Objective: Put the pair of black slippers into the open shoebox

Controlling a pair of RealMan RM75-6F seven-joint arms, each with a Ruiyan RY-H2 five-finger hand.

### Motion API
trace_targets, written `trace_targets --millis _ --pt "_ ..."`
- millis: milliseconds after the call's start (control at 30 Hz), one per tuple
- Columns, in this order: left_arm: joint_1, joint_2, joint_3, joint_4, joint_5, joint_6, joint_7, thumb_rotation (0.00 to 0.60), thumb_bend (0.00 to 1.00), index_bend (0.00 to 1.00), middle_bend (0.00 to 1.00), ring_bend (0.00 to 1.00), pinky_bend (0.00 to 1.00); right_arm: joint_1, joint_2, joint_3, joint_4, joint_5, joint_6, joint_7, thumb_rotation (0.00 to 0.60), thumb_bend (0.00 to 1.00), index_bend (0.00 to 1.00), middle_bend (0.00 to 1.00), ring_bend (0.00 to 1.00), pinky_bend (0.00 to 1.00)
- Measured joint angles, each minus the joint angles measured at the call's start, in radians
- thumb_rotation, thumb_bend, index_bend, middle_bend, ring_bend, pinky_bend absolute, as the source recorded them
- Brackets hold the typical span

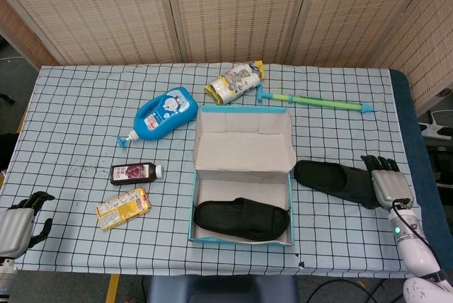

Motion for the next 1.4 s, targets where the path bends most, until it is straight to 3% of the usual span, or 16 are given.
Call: trace_targets --millis 233,1100,1267,1400 --pt "-0.002 0.001 0.001 0.003 0.0 -0.003 -0.005 0.6 0.45 0.28 0.23 0.34 0.49 0.058 -0.088 0.015 0.119 0.063 -0.078 -0.005 0.6 0.0 0.0 0.03 0.0 0.05" --pt "-0.003 0.002 0.004 0.001 0.002 -0.001 -0.004 0.6 0.45 0.28 0.23 0.34 0.49 0.091 -0.181 -0.025 0.187 0.054 -0.127 0.003 0.6 0.0 0.03 0.04 0.0 0.08" --pt "-0.003 0.002 0.005 0.001 0.003 -0.001 -0.004 0.6 0.45 0.28 0.23 0.34 0.49 0.084 -0.186 -0.031 0.185 0.037 -0.105 0.001 0.6 0.0 0.09 0.08 0.0 0.11" --pt "-0.003 0.002 0.005 0.001 0.003 -0.001 -0.003 0.6 0.45 0.28 0.23 0.34 0.49 0.072 -0.198 -0.03 0.192 0.005 -0.059 0.006 0.6 0.0 0.2 0.2 0.06 0.22"
